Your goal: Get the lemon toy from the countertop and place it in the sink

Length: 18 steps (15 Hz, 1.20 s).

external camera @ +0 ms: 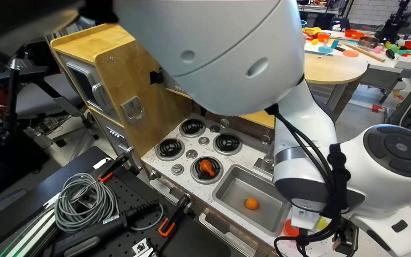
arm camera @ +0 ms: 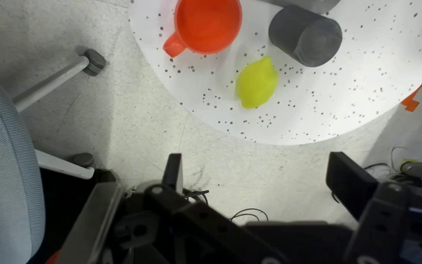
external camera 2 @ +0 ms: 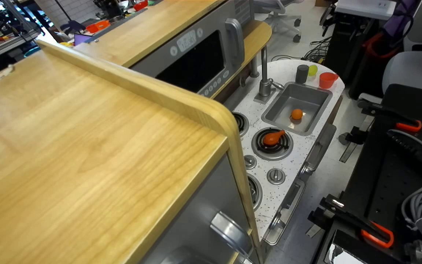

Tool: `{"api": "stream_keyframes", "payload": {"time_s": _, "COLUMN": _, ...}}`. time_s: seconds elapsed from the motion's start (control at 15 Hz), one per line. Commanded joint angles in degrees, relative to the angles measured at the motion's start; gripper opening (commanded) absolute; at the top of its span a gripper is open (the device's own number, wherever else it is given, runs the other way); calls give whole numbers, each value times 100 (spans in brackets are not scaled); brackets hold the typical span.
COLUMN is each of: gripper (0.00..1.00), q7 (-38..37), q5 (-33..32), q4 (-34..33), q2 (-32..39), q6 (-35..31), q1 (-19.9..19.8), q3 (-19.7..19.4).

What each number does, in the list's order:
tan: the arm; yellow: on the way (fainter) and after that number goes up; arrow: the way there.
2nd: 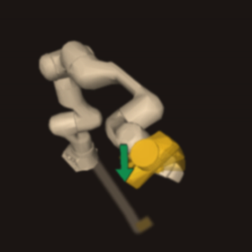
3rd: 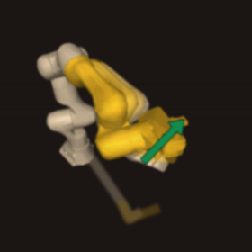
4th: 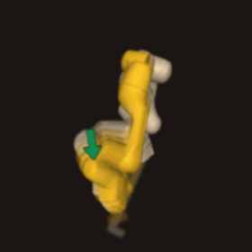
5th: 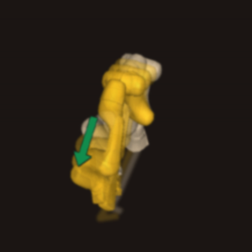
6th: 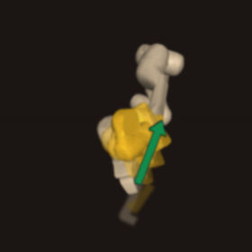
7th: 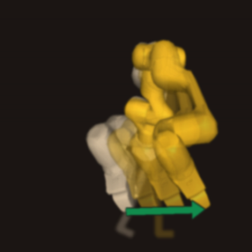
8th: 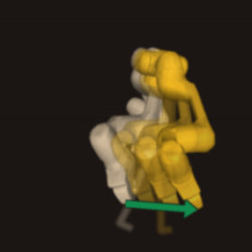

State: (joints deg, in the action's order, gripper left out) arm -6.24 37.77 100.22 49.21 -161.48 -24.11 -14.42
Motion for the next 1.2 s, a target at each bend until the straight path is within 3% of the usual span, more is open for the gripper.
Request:
{"api": "stream_keyframes", "payload": {"time_s": 0.0, "gripper": 100, "q7": -857, "q5": -434, "q4": -1026, "q2": 751, "q6": 287, "q1": -94, "q3": -50}}
{"api": "stream_keyframes", "payload": {"time_s": 0.4, "gripper": 100, "q7": -1853, "q5": -917, "q4": -2339, "q2": 1791, "q6": 991, "q1": -217, "q3": -5}}
{"api": "stream_keyframes", "payload": {"time_s": 0.93, "gripper": 100, "q7": -2354, "q5": -1276, "q4": -3696, "q2": 2677, "q6": 1787, "q1": -262, "q3": 39}}
{"api": "stream_keyframes", "payload": {"time_s": 1.13, "gripper": 100, "q7": -2542, "q5": -1178, "q4": -4260, "q2": 3062, "q6": 2285, "q1": -233, "q3": -135}}
